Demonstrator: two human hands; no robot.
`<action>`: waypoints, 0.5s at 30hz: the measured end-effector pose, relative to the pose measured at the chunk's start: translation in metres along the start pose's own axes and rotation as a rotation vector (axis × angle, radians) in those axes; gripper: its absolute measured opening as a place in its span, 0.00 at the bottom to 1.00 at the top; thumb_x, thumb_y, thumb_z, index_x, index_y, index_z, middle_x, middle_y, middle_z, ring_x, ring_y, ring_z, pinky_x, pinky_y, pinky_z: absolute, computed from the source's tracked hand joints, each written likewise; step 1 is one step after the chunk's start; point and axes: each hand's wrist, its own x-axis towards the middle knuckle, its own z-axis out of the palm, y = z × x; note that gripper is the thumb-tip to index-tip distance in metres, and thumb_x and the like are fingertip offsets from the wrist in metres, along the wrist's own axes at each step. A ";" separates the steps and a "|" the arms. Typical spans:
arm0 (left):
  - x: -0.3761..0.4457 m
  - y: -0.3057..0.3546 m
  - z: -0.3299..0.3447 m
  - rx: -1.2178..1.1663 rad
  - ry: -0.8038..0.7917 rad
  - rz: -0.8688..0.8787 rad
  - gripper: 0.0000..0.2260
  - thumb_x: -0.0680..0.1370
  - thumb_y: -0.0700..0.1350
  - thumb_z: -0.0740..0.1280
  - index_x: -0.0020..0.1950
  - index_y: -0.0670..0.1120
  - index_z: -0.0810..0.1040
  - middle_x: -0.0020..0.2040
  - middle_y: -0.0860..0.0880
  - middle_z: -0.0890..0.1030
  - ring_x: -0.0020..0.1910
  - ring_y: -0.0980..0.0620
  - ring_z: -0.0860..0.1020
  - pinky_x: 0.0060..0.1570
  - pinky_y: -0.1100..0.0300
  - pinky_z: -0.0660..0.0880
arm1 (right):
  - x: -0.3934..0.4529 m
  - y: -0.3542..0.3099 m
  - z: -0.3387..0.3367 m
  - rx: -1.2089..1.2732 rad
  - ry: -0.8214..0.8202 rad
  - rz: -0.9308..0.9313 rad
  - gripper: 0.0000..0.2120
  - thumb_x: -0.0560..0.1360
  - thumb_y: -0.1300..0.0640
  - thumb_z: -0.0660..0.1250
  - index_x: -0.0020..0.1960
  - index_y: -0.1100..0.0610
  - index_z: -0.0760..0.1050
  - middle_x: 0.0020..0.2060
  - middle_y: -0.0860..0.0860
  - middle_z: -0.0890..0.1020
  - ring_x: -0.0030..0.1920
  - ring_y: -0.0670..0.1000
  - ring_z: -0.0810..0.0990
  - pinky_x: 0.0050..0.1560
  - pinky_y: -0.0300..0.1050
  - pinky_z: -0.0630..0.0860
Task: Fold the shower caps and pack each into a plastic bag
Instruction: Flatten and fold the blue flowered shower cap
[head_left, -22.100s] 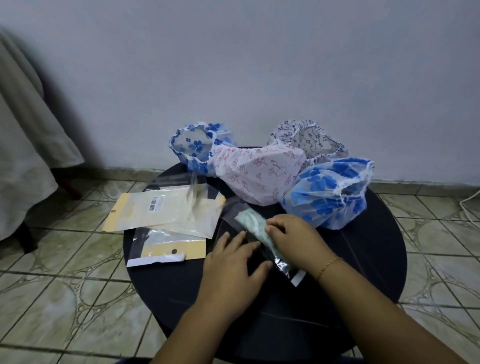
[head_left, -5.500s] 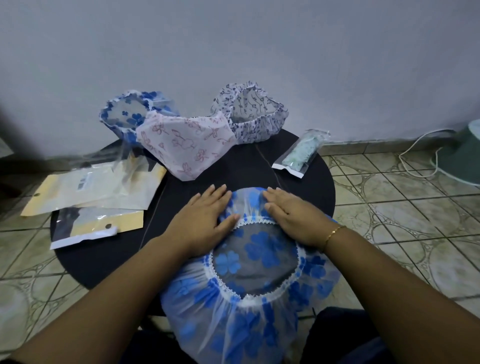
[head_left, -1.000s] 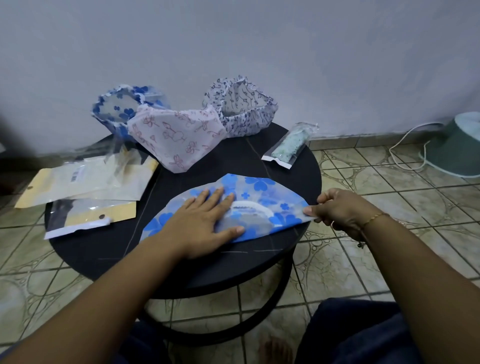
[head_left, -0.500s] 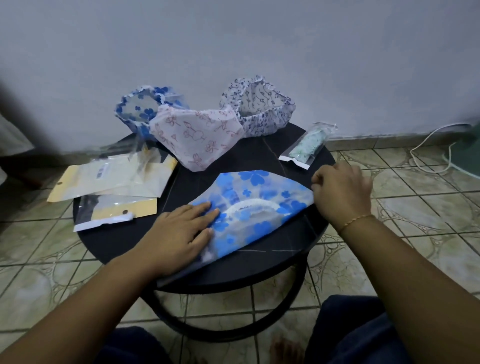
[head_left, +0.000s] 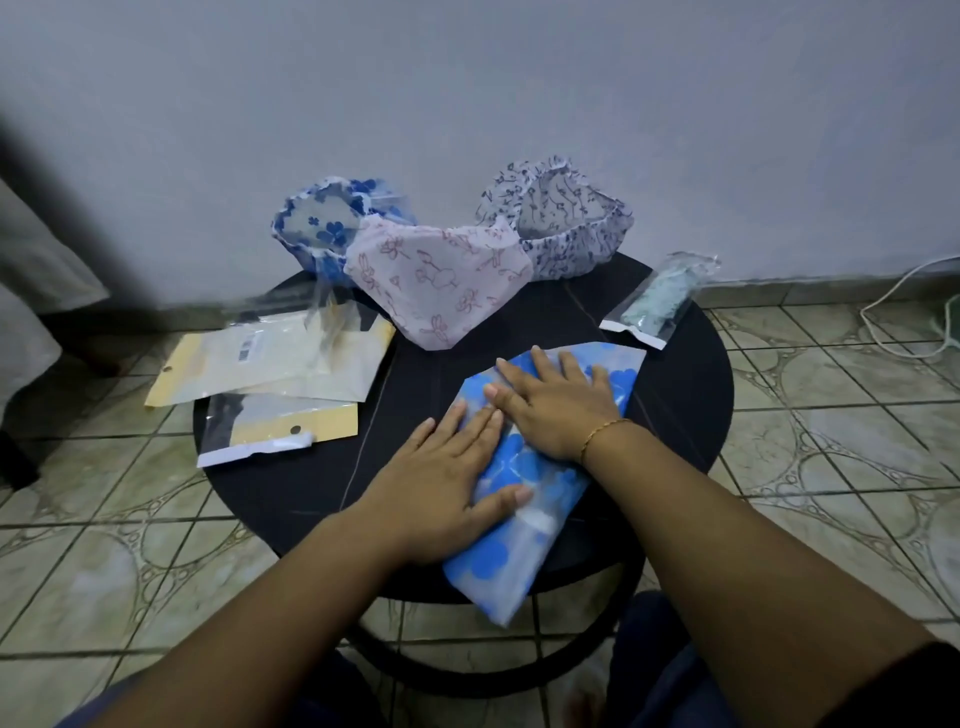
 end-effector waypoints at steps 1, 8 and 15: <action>0.002 0.000 0.001 -0.001 -0.044 -0.027 0.44 0.66 0.74 0.37 0.76 0.52 0.36 0.75 0.58 0.37 0.73 0.58 0.33 0.72 0.57 0.36 | 0.003 0.002 0.000 -0.017 0.001 -0.011 0.28 0.76 0.32 0.40 0.74 0.37 0.45 0.77 0.47 0.44 0.76 0.55 0.41 0.71 0.61 0.39; 0.010 0.014 -0.001 0.079 -0.099 -0.137 0.52 0.62 0.79 0.41 0.75 0.48 0.33 0.75 0.51 0.32 0.73 0.52 0.31 0.73 0.51 0.34 | 0.027 0.009 -0.005 -0.018 0.030 -0.138 0.26 0.77 0.34 0.41 0.74 0.37 0.48 0.77 0.45 0.46 0.76 0.51 0.43 0.72 0.58 0.38; 0.014 0.017 -0.005 0.108 -0.154 -0.162 0.61 0.55 0.82 0.49 0.74 0.48 0.30 0.74 0.50 0.29 0.73 0.50 0.29 0.73 0.46 0.35 | 0.055 0.021 -0.011 0.182 0.173 -0.070 0.30 0.80 0.41 0.45 0.76 0.57 0.53 0.76 0.56 0.50 0.76 0.53 0.45 0.75 0.50 0.44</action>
